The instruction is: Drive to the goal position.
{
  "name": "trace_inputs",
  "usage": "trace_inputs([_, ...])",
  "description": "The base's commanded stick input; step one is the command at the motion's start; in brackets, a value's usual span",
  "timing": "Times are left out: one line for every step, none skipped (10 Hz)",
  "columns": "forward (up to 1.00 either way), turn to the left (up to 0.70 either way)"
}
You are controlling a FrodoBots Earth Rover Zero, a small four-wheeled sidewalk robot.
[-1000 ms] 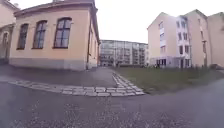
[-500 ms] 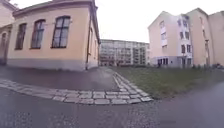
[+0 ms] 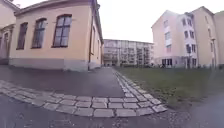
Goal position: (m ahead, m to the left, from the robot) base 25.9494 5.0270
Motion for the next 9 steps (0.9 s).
trace_inputs([0.85,0.0])
trace_inputs([0.85,0.0])
trace_inputs([0.85,0.0])
trace_inputs([0.85,0.0])
trace_inputs([0.85,0.0])
trace_inputs([0.85,0.0])
trace_inputs([0.85,0.0])
trace_inputs([0.85,0.0])
trace_inputs([0.85,0.16])
